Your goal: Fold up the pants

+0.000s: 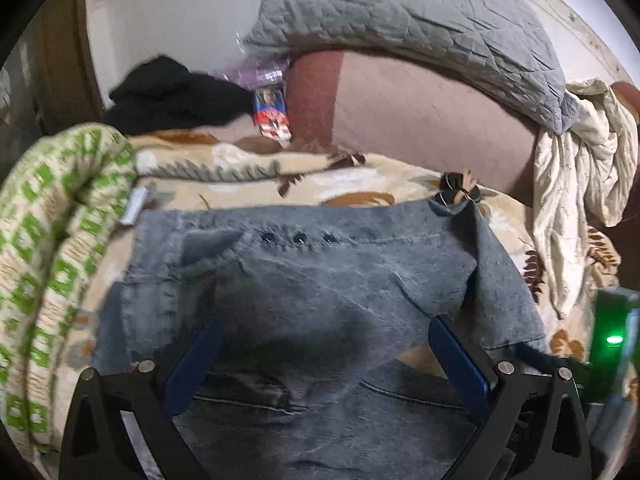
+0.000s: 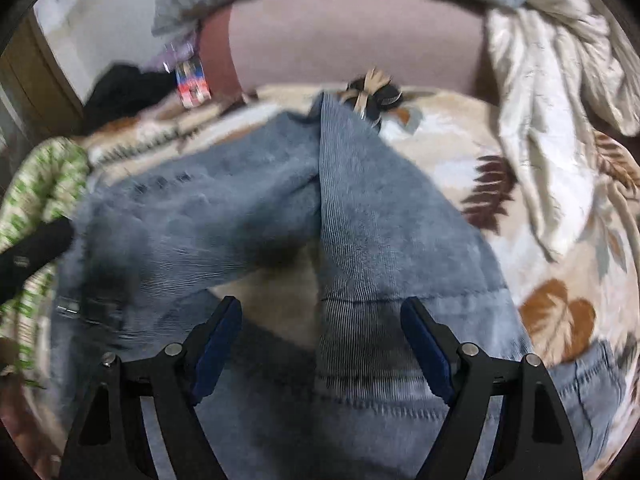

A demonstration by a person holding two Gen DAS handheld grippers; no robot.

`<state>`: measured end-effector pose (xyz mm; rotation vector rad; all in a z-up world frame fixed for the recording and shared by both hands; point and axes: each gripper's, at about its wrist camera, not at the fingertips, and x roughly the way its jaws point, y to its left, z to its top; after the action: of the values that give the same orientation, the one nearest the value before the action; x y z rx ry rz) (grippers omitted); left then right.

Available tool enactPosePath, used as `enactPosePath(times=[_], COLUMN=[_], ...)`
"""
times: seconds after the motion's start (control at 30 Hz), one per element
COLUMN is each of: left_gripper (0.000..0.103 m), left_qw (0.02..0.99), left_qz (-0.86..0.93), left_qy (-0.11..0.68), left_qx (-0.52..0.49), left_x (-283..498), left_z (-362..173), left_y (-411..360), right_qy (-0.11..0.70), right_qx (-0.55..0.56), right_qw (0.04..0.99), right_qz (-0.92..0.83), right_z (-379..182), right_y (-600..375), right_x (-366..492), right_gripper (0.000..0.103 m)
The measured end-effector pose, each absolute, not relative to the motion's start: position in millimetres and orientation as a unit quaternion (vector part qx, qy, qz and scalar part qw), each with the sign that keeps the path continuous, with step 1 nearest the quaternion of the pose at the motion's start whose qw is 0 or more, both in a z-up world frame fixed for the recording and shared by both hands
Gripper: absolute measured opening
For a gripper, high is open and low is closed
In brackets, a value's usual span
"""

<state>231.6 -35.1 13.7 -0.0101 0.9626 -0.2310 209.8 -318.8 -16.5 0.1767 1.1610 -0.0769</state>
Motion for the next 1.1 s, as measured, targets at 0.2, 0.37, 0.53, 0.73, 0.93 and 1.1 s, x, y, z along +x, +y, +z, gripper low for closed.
enactPosePath(times=[0.2,0.37,0.53,0.73,0.93,1.1], left_gripper=[0.103,0.103,0.103,0.102,0.096,0.077], left_qw=[0.880,0.854,0.790,0.757,0.737,0.742], left_qz=[-0.118,-0.190,-0.255,-0.247,-0.230,-0.192], left_qy=[0.460,0.483,0.543,0.574,0.607,0.615], left_qx=[0.002,-0.047,-0.128,-0.191,-0.187,-0.187], left_x=[227,227,253,289,285,289], left_z=[13,19,11,4,-18,-18], left_y=[-42,-55,-87,-121,-145,-150], right_qy=[0.571,0.539,0.509,0.529,0.515,0.508], right_qx=[0.083,0.124,0.145,0.131,0.159,0.164], right_qw=[0.815,0.832,0.847,0.838,0.842,0.846], right_qz=[-0.048,-0.044,-0.042,-0.027,-0.017,-0.023], right_z=[-39,5,44,49,60,64], right_y=[-334,-362,-387,-407,-427,-439], right_x=[203,170,137,110,97,100], right_gripper=[0.013,0.005,0.005,0.004,0.004,0.004])
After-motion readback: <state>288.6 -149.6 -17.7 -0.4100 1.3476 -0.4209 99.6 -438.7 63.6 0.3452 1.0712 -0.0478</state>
